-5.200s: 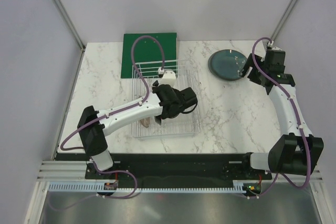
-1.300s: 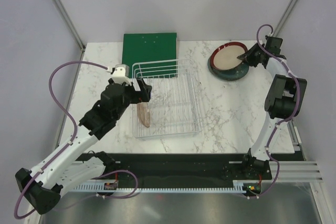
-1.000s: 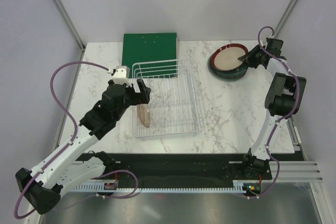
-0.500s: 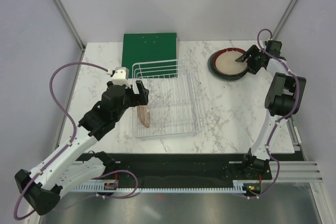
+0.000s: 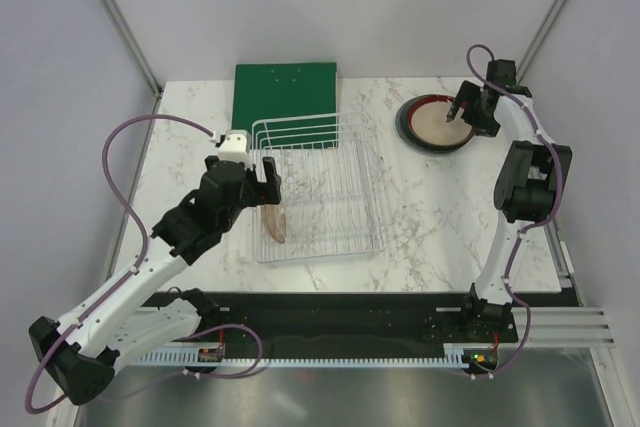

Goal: Unload the plates from the dish rack

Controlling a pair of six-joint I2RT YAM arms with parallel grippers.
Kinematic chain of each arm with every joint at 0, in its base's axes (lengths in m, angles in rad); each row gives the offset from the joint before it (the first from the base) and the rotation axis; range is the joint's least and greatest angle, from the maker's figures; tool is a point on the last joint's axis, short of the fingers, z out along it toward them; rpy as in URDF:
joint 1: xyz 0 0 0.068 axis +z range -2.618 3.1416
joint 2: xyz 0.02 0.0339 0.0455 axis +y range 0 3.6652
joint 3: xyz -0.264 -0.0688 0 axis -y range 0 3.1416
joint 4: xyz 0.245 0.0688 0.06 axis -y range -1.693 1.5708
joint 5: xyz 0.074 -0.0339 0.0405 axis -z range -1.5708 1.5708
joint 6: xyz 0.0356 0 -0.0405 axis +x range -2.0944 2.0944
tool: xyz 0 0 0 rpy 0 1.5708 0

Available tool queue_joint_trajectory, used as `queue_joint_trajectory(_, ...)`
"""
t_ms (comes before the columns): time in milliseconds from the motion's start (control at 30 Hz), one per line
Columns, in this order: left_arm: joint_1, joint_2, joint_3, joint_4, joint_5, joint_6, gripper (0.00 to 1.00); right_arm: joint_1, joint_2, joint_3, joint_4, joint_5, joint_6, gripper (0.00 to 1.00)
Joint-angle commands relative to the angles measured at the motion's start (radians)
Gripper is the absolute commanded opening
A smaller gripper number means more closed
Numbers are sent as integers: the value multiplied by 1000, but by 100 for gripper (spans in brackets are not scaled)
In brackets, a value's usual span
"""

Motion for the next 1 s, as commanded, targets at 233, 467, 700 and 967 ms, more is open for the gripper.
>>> queue_joint_trajectory(233, -36, 17, 44, -68, -118, 39, 100, 53, -220, 22, -93, 275, -79, 98)
queue_joint_trajectory(467, -132, 58, 24, -109, -208, -28, 99, 65, -404, -111, -73, 254, -59, 97)
queue_joint_trajectory(700, -226, 153, 46, -186, -340, -178, 92, 68, -591, -226, -56, 228, -59, 97)
queue_joint_trajectory(967, -261, 262, 78, -252, -414, -298, 88, 73, -715, -335, -36, 189, -45, 97)
